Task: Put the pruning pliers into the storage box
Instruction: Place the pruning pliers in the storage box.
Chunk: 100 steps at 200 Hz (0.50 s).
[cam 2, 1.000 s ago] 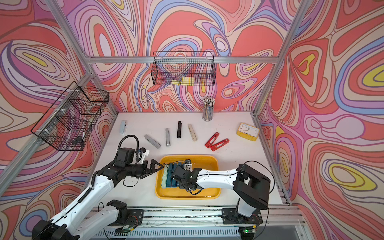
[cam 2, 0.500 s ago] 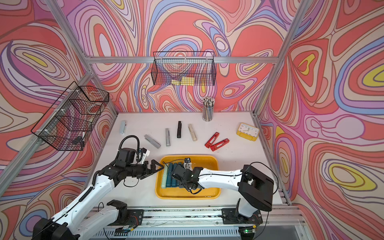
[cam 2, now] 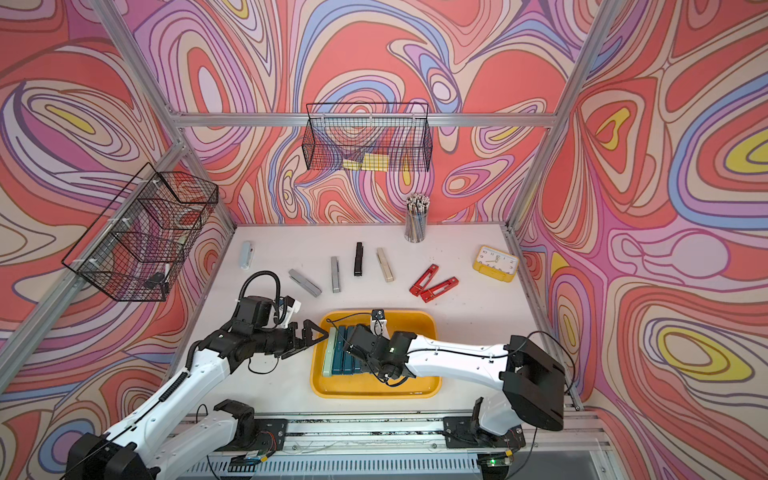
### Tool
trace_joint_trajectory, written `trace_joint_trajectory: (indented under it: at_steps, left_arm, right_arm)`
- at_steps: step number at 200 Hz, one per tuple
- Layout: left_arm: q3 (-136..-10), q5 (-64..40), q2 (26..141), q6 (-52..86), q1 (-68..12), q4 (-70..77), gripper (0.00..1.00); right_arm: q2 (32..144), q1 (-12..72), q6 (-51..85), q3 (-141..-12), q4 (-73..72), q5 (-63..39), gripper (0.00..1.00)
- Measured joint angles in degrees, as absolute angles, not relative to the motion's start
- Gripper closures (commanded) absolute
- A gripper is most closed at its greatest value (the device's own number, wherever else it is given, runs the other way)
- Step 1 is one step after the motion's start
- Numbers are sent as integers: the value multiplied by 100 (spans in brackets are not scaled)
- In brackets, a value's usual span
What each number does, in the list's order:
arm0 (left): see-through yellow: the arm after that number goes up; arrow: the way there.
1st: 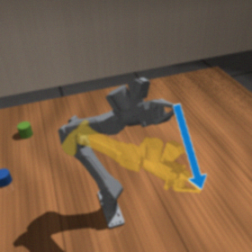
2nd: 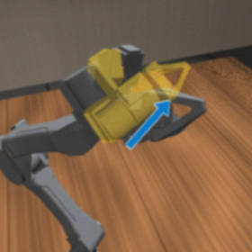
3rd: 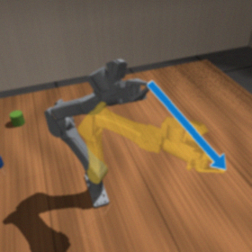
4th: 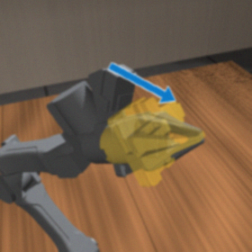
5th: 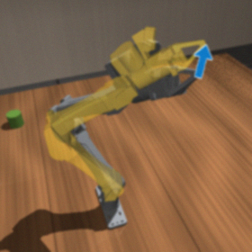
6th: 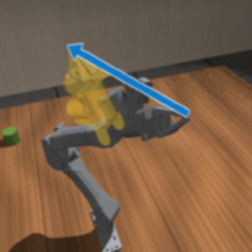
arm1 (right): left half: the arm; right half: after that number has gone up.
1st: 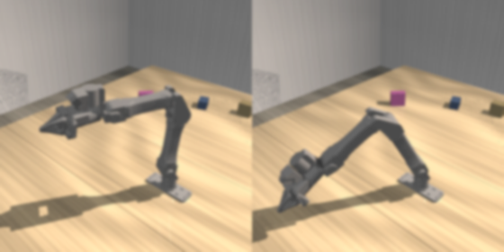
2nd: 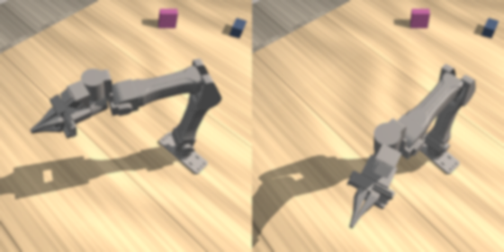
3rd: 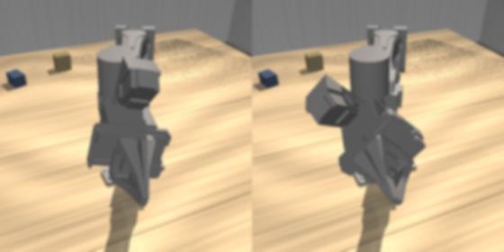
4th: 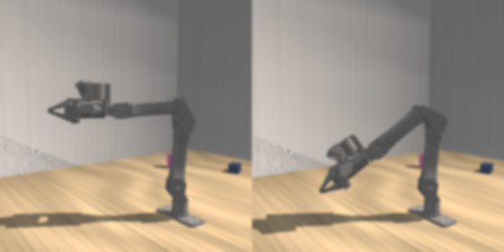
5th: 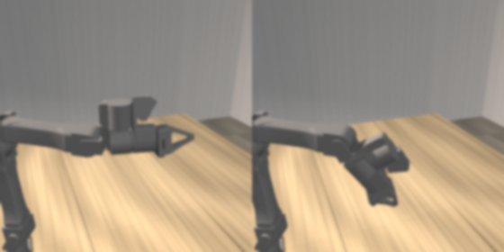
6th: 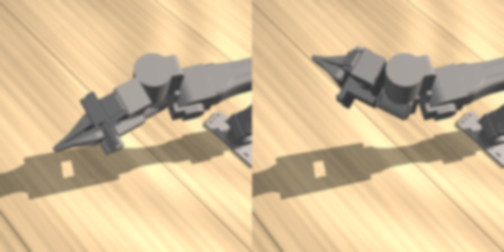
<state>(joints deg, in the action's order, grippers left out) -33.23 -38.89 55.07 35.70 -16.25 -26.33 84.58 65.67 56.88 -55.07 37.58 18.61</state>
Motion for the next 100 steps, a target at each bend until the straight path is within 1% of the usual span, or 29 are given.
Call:
trace_joint_trajectory:
  at_steps: [22, 39, 100]
  left_arm:
    - [-3323, -3885, 5540, 3581, -1632, -2628, 1]
    - [-3323, -3883, 5566, 3581, -1651, -2615, 1]
    - [-3323, -3879, 5640, 3581, -1658, -2567, 1]
  right_arm:
    - [8420, 6567, 5680, -5507, 3911, 1997, 91]
    - [8423, 6547, 5680, -5507, 3983, 2025, 100]
    - [8774, 6119, 5529, -5142, 3546, 1885, 100]
